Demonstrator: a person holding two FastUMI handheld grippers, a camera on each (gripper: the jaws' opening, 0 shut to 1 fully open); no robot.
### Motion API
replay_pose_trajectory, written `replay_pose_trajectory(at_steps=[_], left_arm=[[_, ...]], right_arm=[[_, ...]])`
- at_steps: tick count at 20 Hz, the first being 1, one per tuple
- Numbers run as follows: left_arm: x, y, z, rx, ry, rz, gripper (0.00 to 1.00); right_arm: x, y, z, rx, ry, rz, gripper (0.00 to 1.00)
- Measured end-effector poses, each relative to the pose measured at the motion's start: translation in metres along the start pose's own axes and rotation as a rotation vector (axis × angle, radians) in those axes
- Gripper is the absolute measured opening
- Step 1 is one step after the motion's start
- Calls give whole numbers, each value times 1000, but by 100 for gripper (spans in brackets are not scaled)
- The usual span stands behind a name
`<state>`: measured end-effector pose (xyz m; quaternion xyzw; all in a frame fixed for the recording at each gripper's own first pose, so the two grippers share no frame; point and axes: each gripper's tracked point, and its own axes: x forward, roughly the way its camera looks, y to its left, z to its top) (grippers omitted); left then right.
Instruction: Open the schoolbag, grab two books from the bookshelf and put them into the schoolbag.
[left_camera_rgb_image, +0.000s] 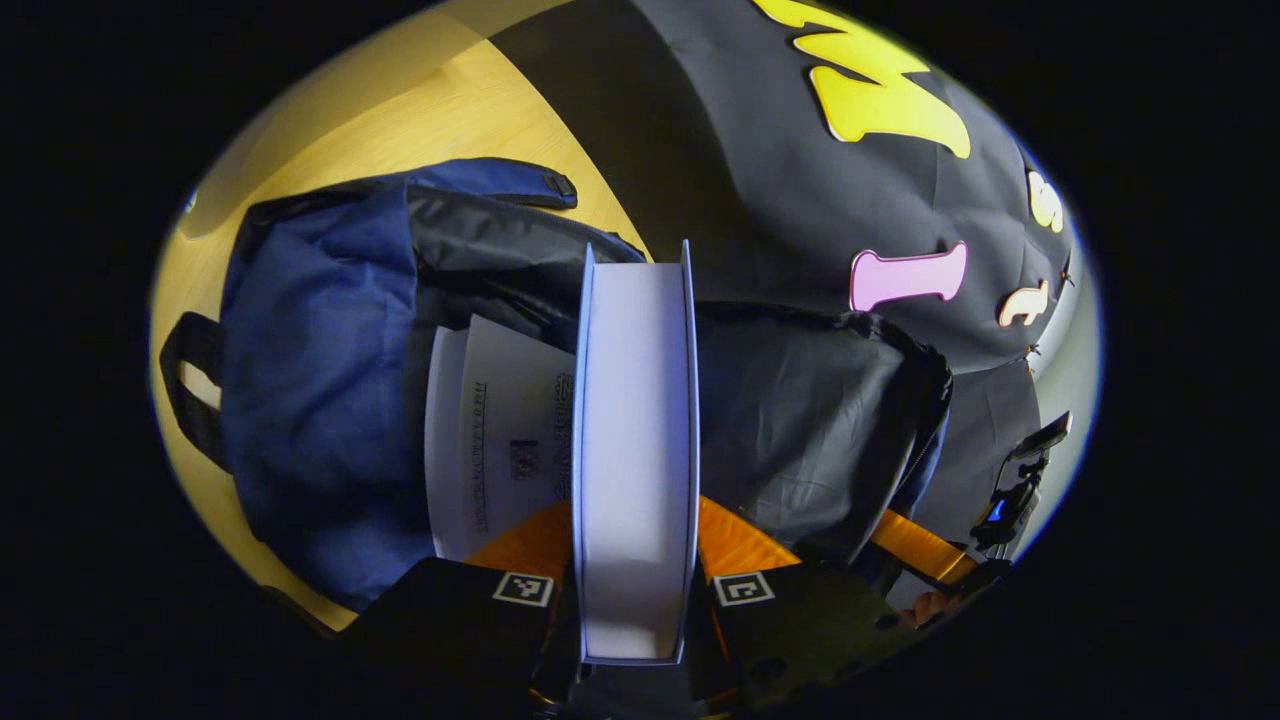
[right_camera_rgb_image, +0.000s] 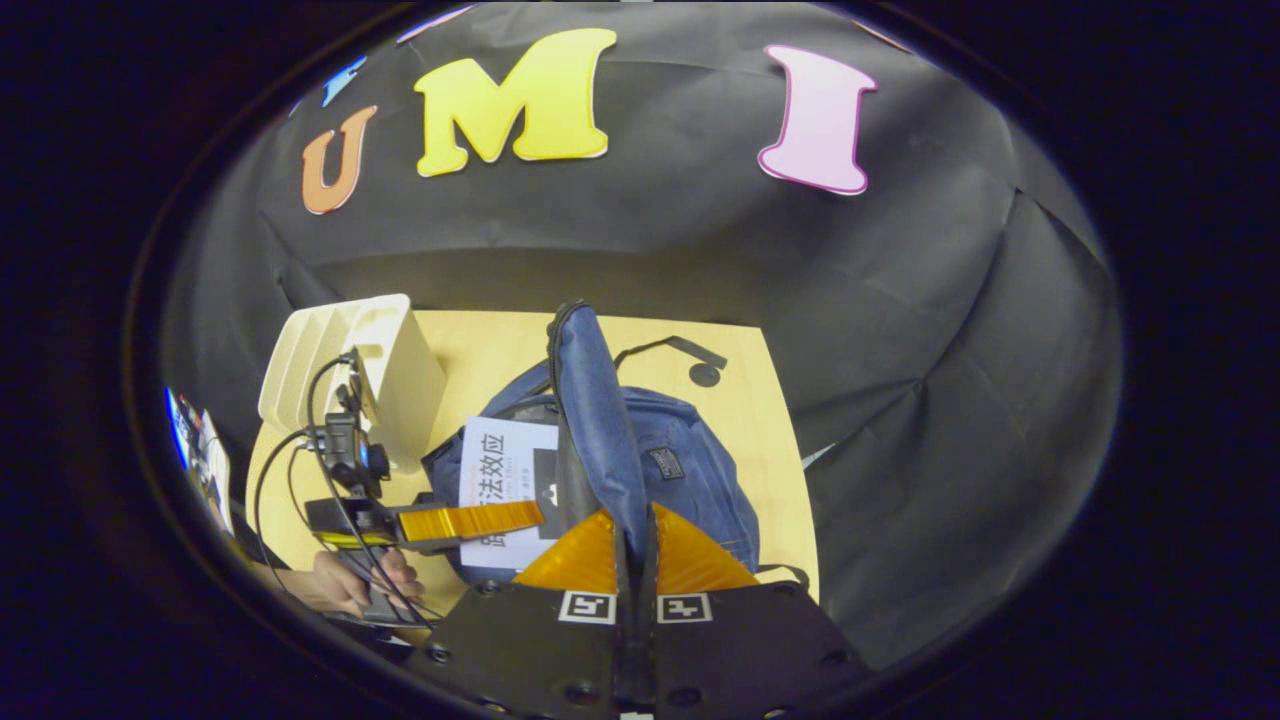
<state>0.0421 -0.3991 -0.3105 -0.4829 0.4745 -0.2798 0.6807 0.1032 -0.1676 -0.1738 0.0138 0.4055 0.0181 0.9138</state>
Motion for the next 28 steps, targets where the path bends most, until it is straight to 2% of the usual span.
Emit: replay_pose_trajectory(at_steps=[6, 9, 10, 12, 14, 15, 16, 18, 19, 24, 28], left_arm=[[22, 3, -2, -22, 25, -58, 45], [27, 7, -4, -47, 44, -62, 46], [29, 11, -4, -48, 50, -43, 46], [32, 23, -4, -38, 59, 3, 52], [33, 21, -3, -62, 74, 12, 72], [33, 22, -5, -61, 98, 37, 67], [32, 23, -9, -53, 119, 61, 69], [30, 26, -8, -17, 129, 132, 85], [26, 26, -8, 2, 132, 161, 77], [-1, 31, 3, 75, 126, 316, 96], [-31, 36, 12, 140, 107, 421, 97]], right_arm=[[2, 5, 0, 3, 7, 10, 0], [3, 6, 1, 3, 10, 10, 0], [4, 6, 1, 3, 12, 11, 0], [6, 9, -1, 6, 20, 19, 0], [8, 11, -2, 4, 26, 22, 0], [9, 11, -2, 2, 26, 22, 0], [10, 10, -2, -4, 25, 17, 0], [13, 9, -3, -7, 28, 14, 0], [15, 9, -4, -3, 30, 14, 0], [19, 13, -9, 10, 35, 24, 0], [20, 24, -17, 21, 38, 40, 0]])
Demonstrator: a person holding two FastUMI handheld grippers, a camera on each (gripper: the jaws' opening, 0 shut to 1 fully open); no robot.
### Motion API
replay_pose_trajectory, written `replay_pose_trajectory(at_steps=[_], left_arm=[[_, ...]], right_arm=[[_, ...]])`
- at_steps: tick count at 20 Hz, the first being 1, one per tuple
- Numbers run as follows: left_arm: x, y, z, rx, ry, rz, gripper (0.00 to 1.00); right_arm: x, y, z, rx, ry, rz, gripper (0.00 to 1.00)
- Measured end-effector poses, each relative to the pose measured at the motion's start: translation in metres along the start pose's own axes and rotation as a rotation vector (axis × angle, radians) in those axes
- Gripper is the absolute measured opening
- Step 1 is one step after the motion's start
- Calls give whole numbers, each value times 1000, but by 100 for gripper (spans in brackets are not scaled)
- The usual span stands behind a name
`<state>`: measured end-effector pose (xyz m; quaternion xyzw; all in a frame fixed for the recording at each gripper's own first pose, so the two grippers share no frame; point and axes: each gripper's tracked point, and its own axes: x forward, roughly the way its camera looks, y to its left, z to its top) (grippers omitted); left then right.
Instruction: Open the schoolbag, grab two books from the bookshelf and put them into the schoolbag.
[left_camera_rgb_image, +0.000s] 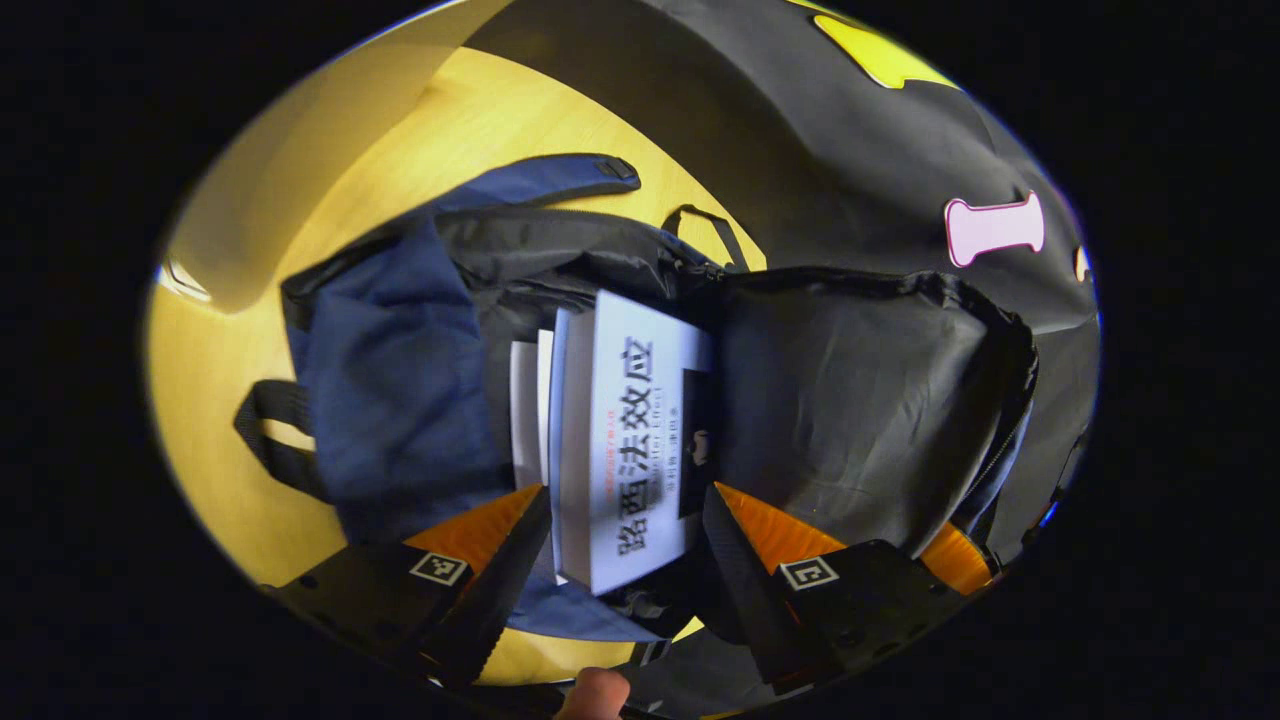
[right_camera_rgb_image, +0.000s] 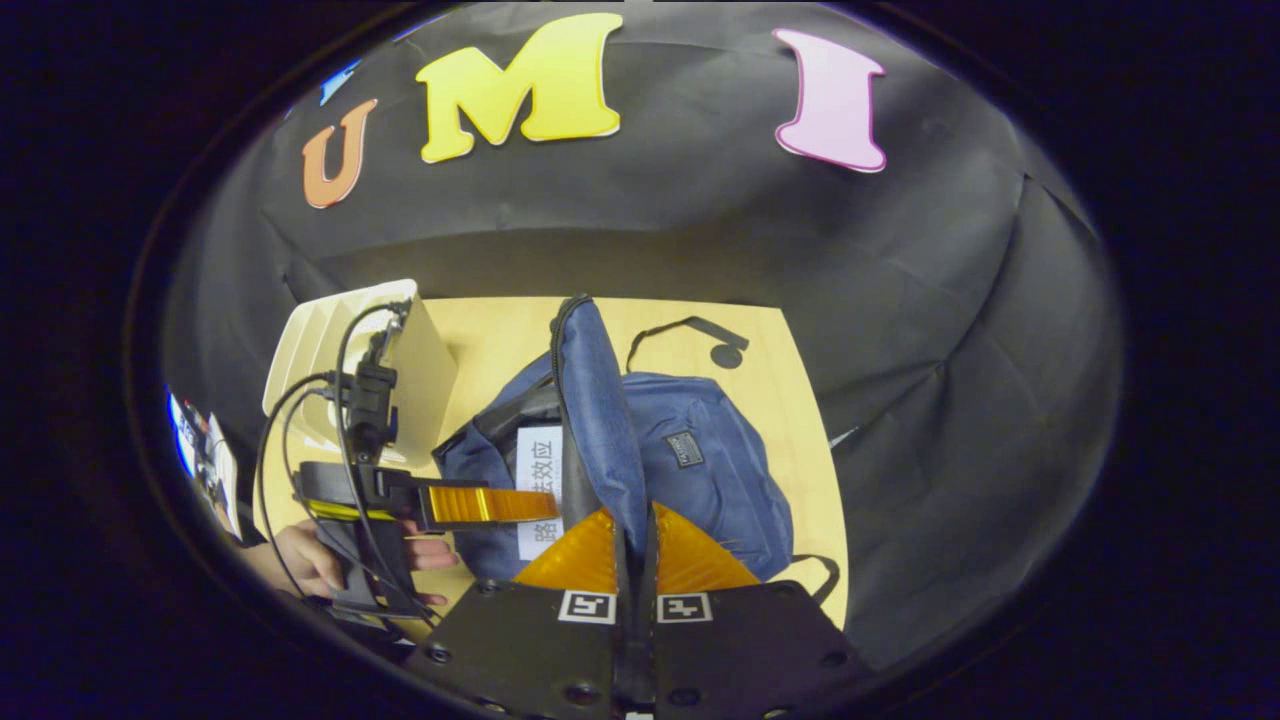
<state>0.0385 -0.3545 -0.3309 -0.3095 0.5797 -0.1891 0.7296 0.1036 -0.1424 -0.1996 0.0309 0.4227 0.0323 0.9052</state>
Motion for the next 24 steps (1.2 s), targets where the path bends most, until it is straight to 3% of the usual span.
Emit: replay_pose_trajectory(at_steps=[5, 14, 20, 23, 24], left_arm=[[-57, 13, 21, 226, -53, 153, 97], [-160, 38, 15, 382, -42, 294, 97], [-243, 49, 56, 478, -288, 366, 100], [-290, 51, 79, 495, -443, 386, 97], [-308, 51, 89, 509, -503, 394, 97]], right_arm=[[-1, 13, -2, 12, -10, 14, 0], [-2, 50, -15, 27, -33, 37, 0], [-2, 83, -23, 10, -49, 36, 1], [-5, 96, -23, 25, -56, 42, 9], [-5, 101, -23, 36, -55, 44, 20]])
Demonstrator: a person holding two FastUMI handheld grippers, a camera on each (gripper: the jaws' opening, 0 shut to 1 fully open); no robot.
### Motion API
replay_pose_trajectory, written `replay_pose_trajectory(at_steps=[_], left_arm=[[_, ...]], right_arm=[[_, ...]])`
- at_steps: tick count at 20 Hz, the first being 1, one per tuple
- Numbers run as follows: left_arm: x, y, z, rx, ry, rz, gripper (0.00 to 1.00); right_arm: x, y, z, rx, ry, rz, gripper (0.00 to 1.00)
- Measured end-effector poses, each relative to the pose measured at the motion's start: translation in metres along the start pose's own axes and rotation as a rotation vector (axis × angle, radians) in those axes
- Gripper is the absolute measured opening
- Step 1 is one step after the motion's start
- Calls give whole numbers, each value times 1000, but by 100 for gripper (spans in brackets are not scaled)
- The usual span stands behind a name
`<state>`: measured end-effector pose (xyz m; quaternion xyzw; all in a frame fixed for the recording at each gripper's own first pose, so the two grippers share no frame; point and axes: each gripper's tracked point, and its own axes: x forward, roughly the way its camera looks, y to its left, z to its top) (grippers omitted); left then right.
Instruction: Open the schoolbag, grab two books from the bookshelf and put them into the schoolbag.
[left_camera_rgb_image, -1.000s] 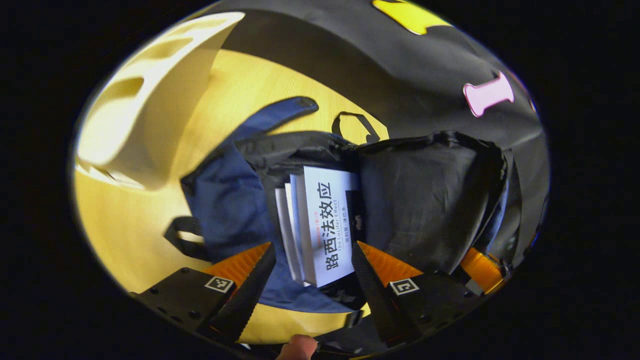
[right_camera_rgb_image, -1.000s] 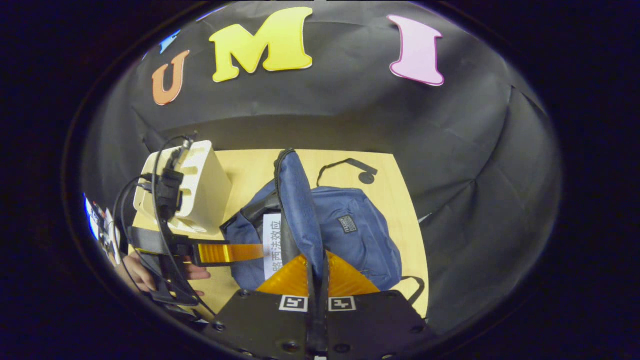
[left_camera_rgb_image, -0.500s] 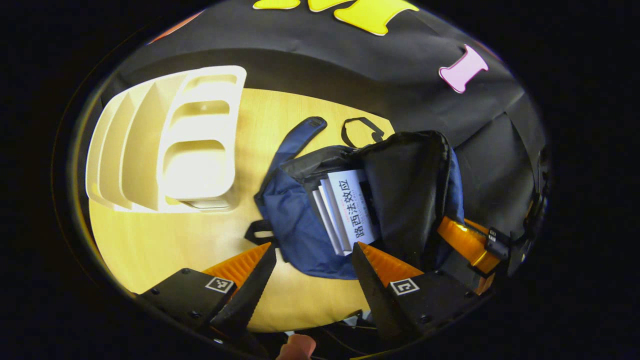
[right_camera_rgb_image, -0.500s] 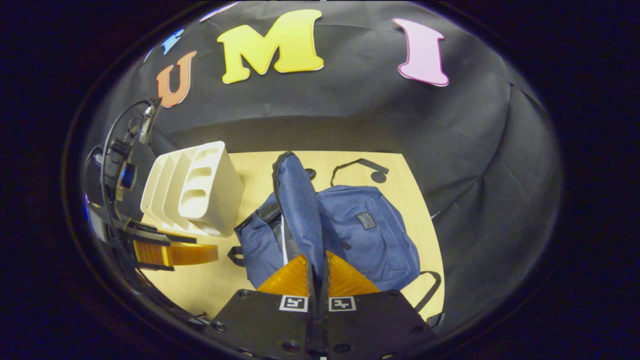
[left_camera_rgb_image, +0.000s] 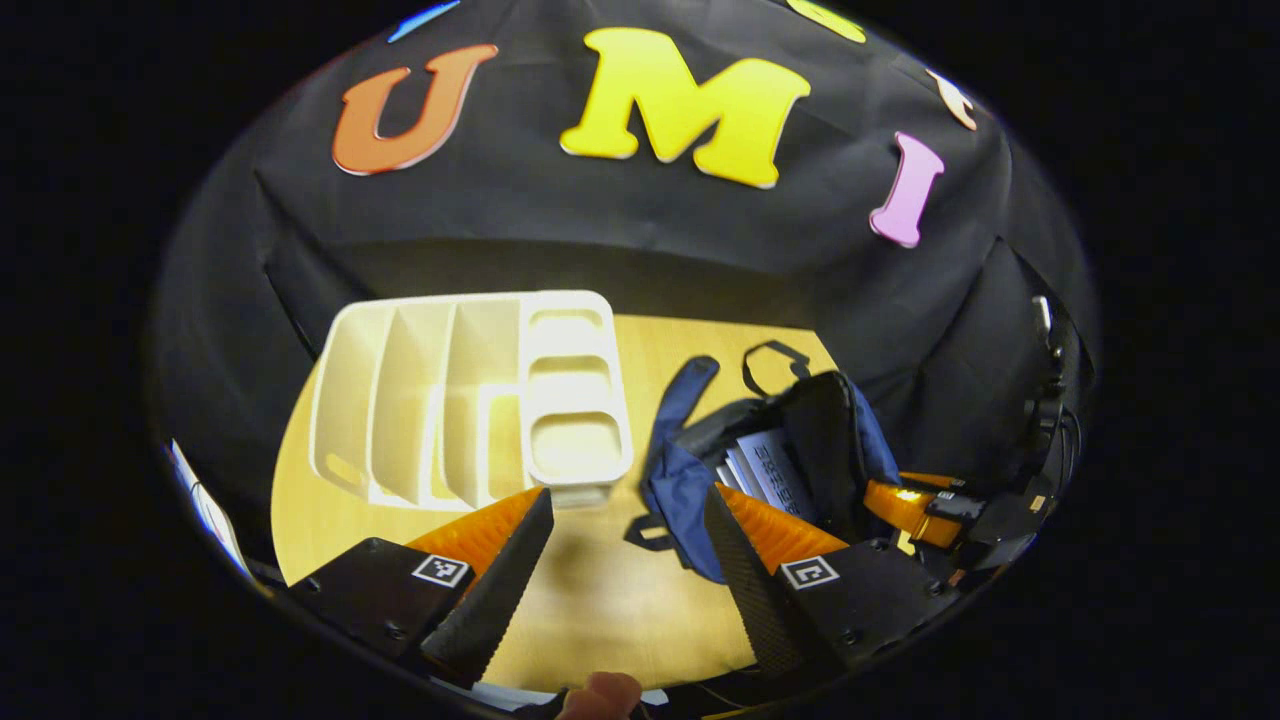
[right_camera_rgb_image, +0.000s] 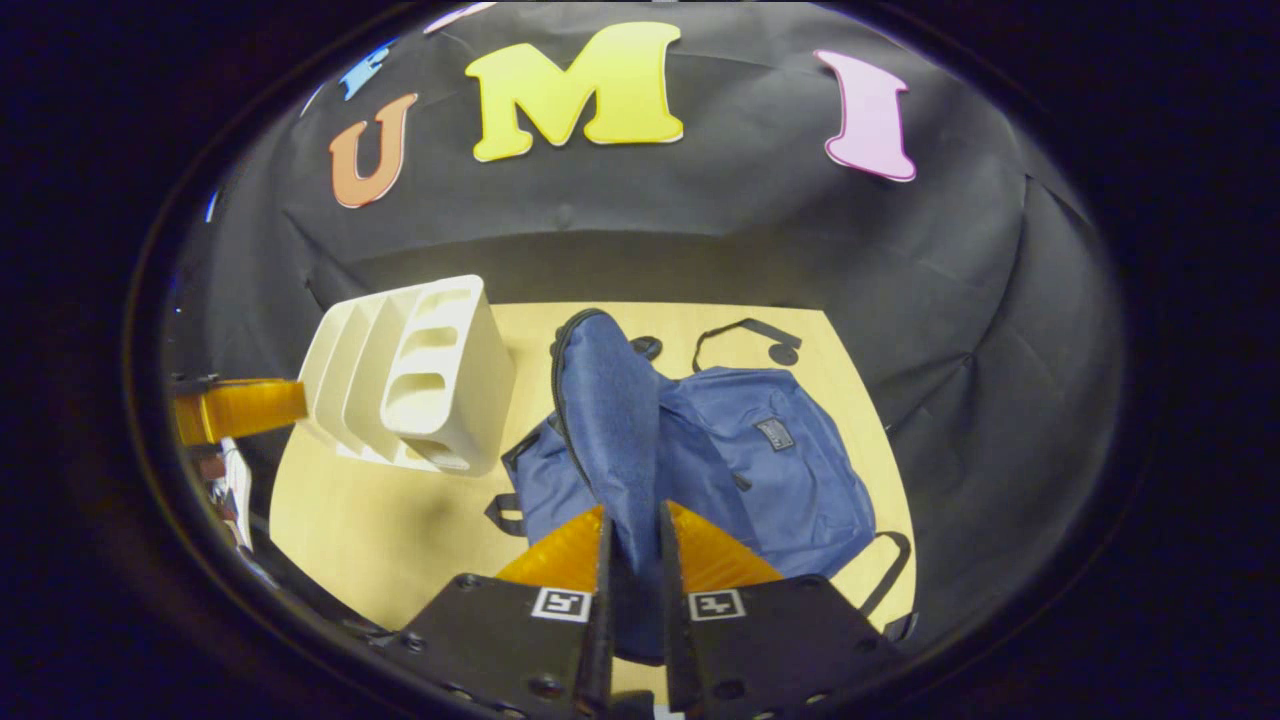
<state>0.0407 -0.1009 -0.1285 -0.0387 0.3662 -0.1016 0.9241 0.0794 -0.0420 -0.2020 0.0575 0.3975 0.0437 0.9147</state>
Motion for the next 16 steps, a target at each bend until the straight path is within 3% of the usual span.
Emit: replay_pose_trajectory(at_steps=[2, 5, 8, 12, 16], left_arm=[[-22, 23, 29, 31, -122, 40, 97], [-46, 35, 65, 47, -270, 83, 97], [-57, 37, 80, 7, -367, 85, 98], [-79, 37, 114, 36, -528, 120, 98], [-119, 39, 154, 76, -693, 164, 98]], right_arm=[[-1, 8, 0, 24, -1, 7, 33], [-11, 18, 4, 44, -21, 11, 40], [-30, 31, 28, 59, -97, 28, 68], [-79, 47, 96, 56, -339, 25, 99], [-149, 63, 165, 32, -639, -5, 97]])
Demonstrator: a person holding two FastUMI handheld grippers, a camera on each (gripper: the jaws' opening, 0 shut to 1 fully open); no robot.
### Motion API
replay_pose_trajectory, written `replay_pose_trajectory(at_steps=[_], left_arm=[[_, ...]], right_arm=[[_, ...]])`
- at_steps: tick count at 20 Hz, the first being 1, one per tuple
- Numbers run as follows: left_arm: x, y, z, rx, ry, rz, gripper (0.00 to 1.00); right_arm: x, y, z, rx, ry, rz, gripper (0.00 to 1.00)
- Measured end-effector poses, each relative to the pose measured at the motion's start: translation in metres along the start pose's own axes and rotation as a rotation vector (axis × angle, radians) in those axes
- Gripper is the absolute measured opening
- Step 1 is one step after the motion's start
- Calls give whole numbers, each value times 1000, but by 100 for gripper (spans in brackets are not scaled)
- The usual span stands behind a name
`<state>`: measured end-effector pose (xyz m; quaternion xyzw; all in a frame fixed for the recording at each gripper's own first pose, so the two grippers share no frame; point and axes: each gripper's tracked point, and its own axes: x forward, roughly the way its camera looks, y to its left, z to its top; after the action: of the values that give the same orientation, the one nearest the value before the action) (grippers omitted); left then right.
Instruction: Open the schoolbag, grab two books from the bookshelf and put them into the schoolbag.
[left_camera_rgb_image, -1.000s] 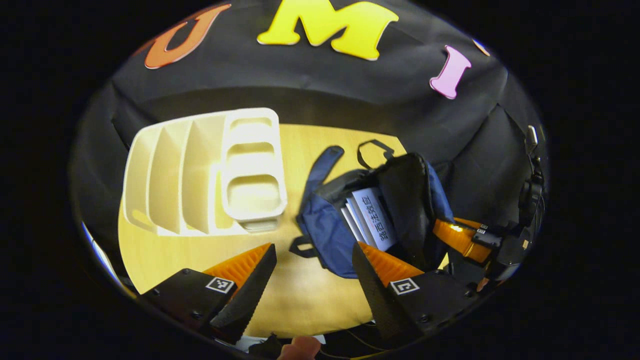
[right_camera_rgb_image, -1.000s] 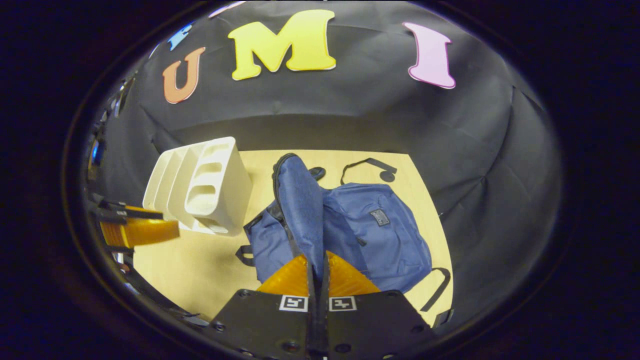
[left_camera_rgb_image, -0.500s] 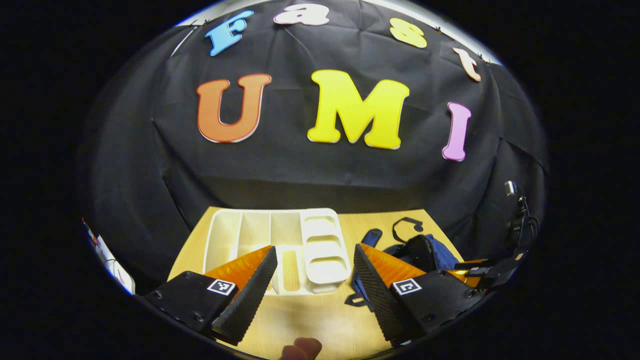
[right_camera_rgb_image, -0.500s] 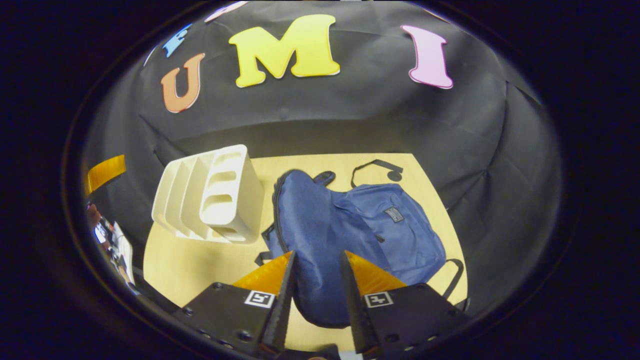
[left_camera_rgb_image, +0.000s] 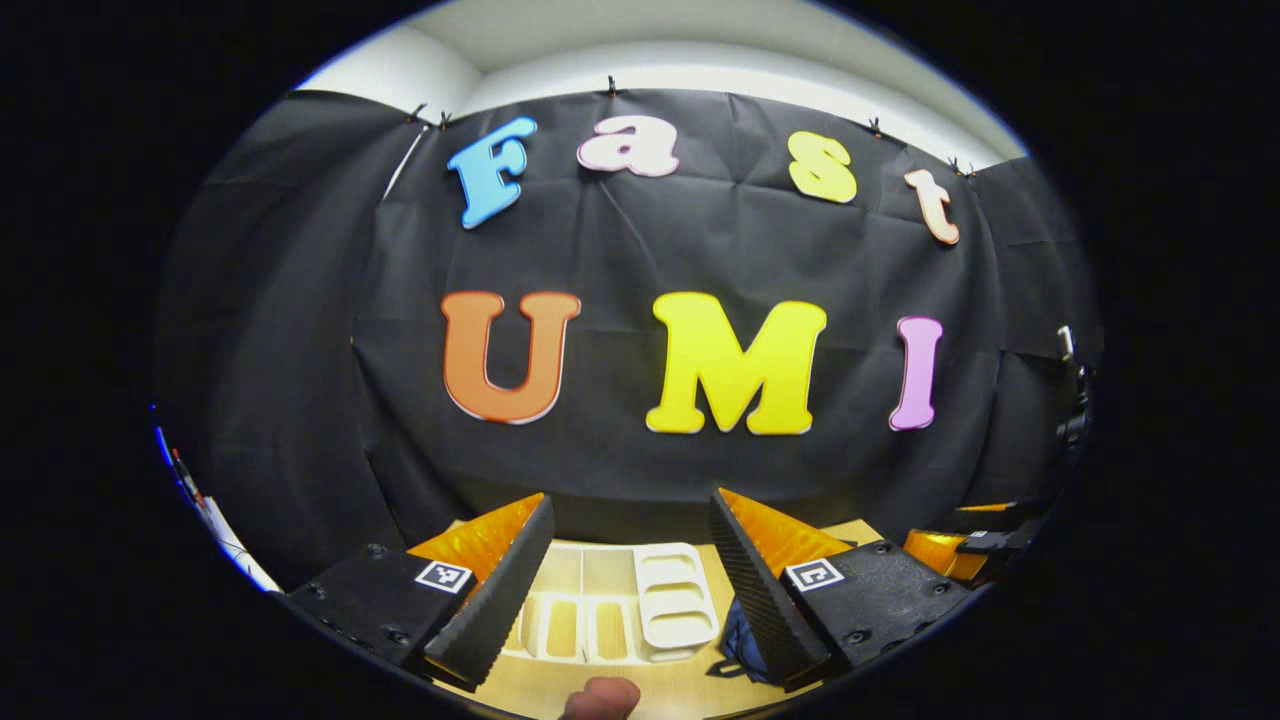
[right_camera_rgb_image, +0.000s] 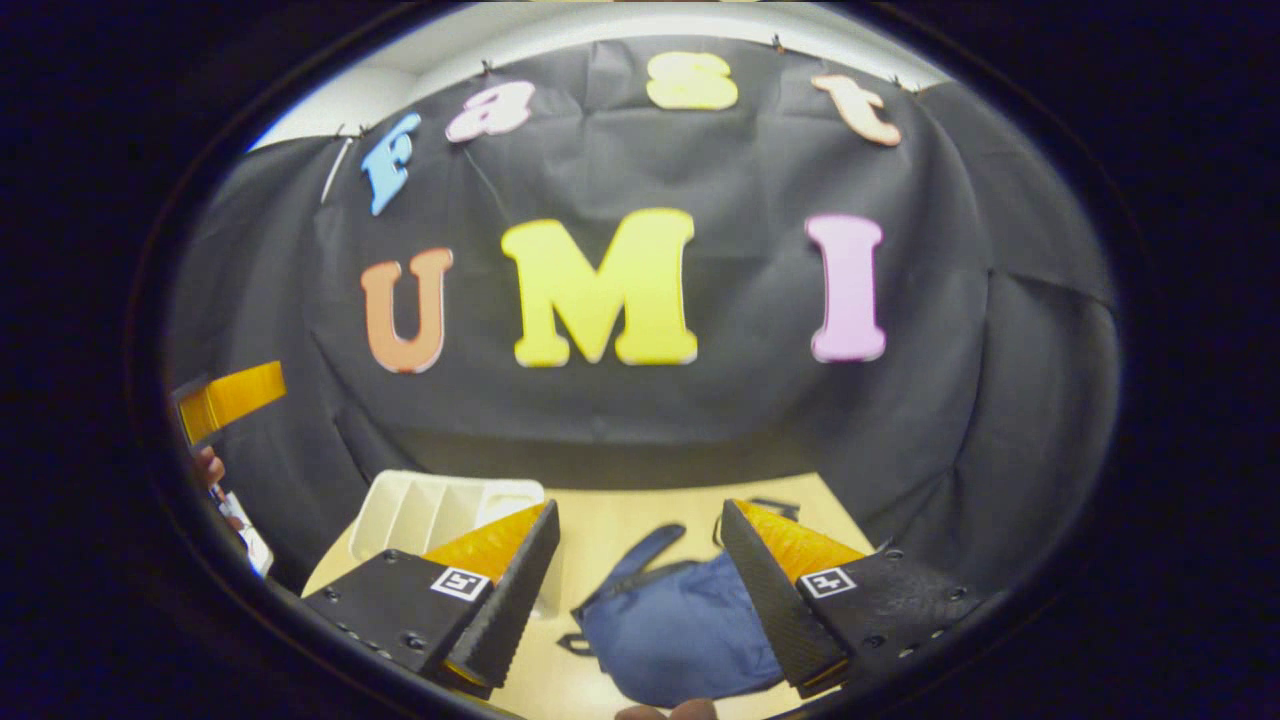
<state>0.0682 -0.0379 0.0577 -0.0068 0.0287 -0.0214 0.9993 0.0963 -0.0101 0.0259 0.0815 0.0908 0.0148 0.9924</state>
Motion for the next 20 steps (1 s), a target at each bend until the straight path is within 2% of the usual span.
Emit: replay_pose_trajectory(at_steps=[2, 3, 4, 6, 7, 8, 9, 12, 13, 14, 15, 17, 18, 19, 20], left_arm=[[-8, -1, 25, 18, -68, 11, 97], [-12, -3, 33, 25, -94, 15, 97], [-17, -5, 42, 33, -118, 19, 92], [-25, -8, 49, 36, -144, 24, 97], [-27, -12, 50, 31, -144, 23, 97], [-32, -15, 48, 21, -141, 20, 89], [-34, -19, 46, 14, -138, 15, 97], [-39, -23, 46, 6, -140, 18, 97], [-38, -26, 45, 1, -136, 19, 89], [-37, -27, 43, -2, -133, 21, 97], [-35, -27, 43, -2, -126, 25, 89], [-32, -26, 39, -2, -119, 31, 89], [-32, -26, 40, -2, -121, 34, 97], [-32, -27, 41, -1, -122, 35, 97], [-30, -28, 42, -1, -124, 35, 89]], right_arm=[[-16, 9, 43, -8, -137, -2, 99], [-24, 14, 58, -11, -192, 2, 94], [-31, 19, 68, -18, -229, 3, 96], [-42, 23, 77, -27, -272, 11, 94], [-47, 26, 79, -25, -283, 15, 94], [-51, 27, 80, -19, -290, 21, 95], [-51, 27, 81, -17, -294, 24, 96], [-48, 23, 77, -23, -281, 34, 98], [-48, 21, 76, -23, -274, 36, 99], [-47, 19, 76, -23, -272, 34, 96], [-47, 16, 78, -25, -274, 30, 96], [-48, 11, 80, -25, -278, 23, 96], [-47, 7, 86, -26, -278, 17, 96], [-46, 9, 84, -29, -275, 15, 96], [-45, 8, 83, -35, -270, 14, 96]])
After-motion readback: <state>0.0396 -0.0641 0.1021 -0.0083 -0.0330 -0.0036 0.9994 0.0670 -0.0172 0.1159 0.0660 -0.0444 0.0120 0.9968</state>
